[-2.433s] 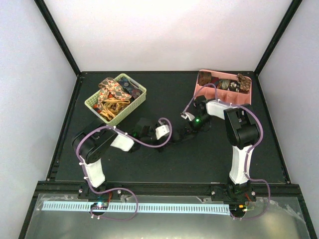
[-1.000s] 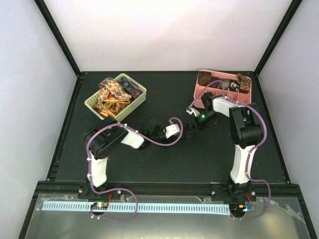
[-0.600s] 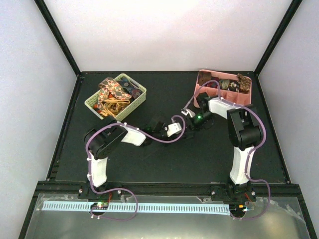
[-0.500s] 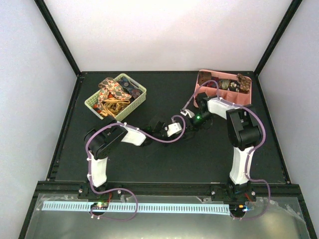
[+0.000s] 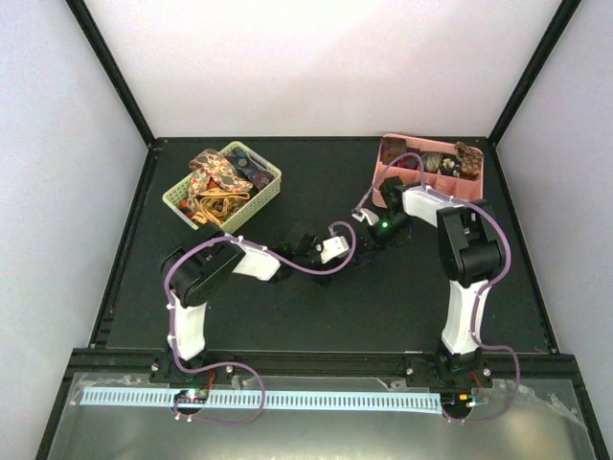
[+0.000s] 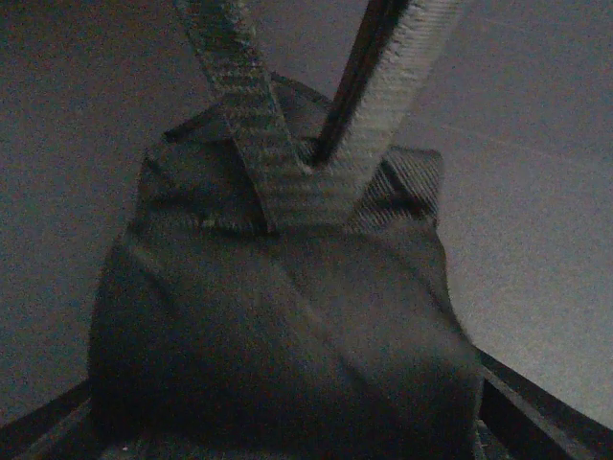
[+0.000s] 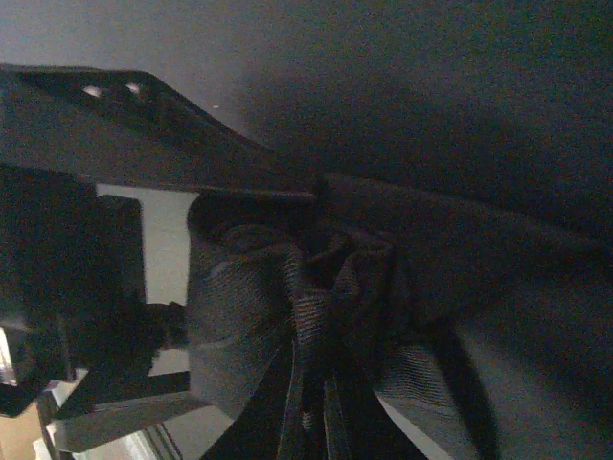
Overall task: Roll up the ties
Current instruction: Roll the tie at the center of the board, then pick up the tie from the center of the board.
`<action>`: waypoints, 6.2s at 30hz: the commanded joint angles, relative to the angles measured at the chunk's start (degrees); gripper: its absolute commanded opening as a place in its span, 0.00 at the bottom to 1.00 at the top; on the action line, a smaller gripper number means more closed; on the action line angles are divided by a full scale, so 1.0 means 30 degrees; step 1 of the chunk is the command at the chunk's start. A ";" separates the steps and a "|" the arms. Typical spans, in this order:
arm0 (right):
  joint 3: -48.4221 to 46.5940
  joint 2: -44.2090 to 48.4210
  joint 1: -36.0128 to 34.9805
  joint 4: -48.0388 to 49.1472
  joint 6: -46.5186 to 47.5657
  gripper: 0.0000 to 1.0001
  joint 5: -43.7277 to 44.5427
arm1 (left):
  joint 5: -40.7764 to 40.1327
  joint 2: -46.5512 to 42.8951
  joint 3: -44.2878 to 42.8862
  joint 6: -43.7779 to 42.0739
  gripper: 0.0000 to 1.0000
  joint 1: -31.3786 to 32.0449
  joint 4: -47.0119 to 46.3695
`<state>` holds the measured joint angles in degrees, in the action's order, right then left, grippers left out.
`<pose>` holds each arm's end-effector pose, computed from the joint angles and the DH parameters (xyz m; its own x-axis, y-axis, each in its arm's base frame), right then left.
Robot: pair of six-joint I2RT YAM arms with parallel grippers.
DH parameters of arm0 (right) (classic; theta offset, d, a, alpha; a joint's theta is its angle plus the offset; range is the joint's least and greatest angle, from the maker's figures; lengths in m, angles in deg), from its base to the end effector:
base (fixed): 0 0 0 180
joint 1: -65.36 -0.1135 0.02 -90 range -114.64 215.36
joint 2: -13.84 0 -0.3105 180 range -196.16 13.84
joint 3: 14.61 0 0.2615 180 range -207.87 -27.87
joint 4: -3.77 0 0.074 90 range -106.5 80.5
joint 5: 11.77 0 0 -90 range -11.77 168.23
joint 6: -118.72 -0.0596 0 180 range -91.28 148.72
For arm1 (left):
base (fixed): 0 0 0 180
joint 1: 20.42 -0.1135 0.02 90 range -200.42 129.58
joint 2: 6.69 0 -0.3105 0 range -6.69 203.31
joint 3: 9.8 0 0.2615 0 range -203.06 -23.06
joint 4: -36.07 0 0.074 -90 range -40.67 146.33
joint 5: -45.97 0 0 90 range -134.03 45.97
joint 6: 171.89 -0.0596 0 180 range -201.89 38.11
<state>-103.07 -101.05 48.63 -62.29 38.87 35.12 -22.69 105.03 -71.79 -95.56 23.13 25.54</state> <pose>0.3519 0.1483 0.1614 -0.9098 -0.4078 -0.0776 -0.3475 0.6459 0.6797 0.2781 -0.2943 0.1206 -0.2451 0.5367 -0.8073 0.9304 0.3643 -0.0403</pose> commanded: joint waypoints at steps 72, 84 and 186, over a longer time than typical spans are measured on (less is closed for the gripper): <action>-0.0690 0.0908 0.0782 -0.1248 0.0488 0.56 -0.0579 | -0.0995 0.2119 -0.1477 0.0105 0.33 0.0455 0.3113; -0.0426 -0.0204 0.0757 -0.0340 0.1000 0.04 0.1980 | -0.0904 0.2157 -0.1423 0.0175 0.36 0.0454 0.2913; 0.1160 0.0769 0.1726 -0.0447 0.1512 0.02 -0.2782 | -0.0410 0.1749 -0.0482 0.0183 0.69 0.0542 -0.1795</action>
<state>-100.07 -101.36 53.85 -63.06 42.98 26.50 -22.99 111.67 -74.94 -95.15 24.68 15.81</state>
